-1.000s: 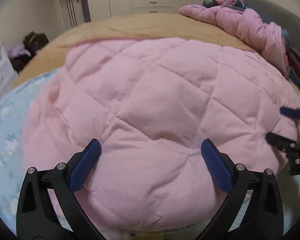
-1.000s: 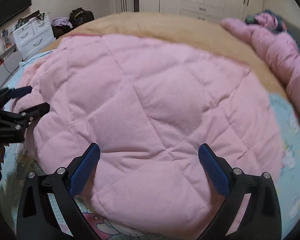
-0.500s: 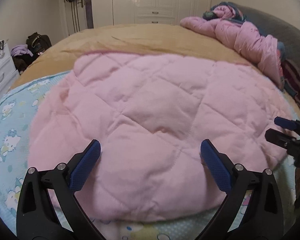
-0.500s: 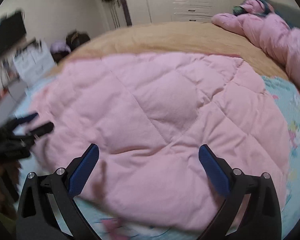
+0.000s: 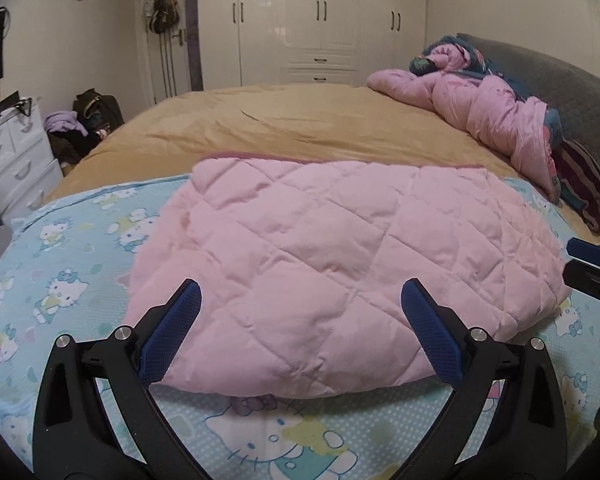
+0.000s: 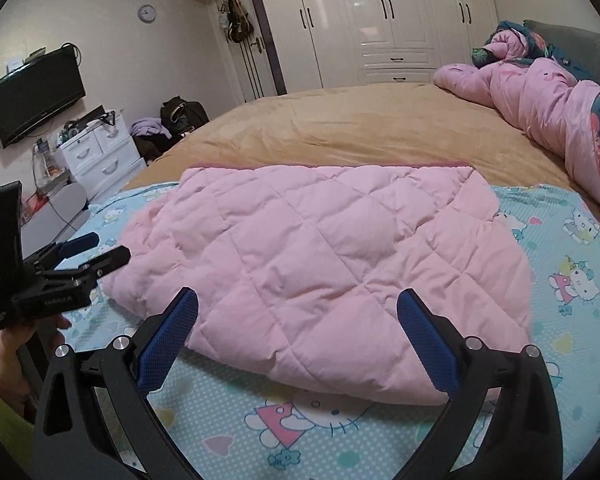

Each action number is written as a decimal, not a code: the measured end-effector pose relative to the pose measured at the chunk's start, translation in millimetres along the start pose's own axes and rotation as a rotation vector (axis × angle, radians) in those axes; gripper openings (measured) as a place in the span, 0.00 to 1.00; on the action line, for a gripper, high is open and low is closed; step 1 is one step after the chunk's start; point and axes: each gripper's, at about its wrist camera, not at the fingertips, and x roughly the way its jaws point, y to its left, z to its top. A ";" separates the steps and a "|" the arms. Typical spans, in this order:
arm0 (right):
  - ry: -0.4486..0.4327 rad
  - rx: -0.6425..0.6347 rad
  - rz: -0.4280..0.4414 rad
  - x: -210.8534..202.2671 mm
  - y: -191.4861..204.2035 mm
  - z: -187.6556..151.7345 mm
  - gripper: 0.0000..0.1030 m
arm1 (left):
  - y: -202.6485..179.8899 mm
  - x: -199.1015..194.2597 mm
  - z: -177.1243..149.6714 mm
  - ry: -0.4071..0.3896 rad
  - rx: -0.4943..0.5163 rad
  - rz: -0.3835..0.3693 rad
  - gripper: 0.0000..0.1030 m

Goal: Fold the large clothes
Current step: 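Move both open grippers to the edge of the folded pink jacket, then grasp the jacket edge with both grippers and lift it, then fold the lifted jacket half over onto the rest with both grippers, then open both grippers to release the folded jacket, then push the folded jacket into a neat bundle with both grippers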

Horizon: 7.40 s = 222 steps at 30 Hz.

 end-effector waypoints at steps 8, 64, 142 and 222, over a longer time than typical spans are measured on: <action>-0.044 0.017 -0.041 -24.9 -13.7 -0.8 0.96 | 29.2 -17.9 -5.1 -0.023 -0.045 0.049 0.91; 0.322 0.421 0.080 138.0 -200.5 -22.5 0.96 | 145.8 142.8 -31.0 0.305 -0.335 -0.161 0.92; 0.291 0.340 0.042 27.3 -123.4 -68.9 0.48 | 97.7 8.3 -71.0 0.231 -0.254 -0.127 0.38; -0.089 0.100 -0.190 -143.2 -22.2 -57.4 0.96 | 49.7 -129.1 -47.5 0.001 -0.157 0.017 0.91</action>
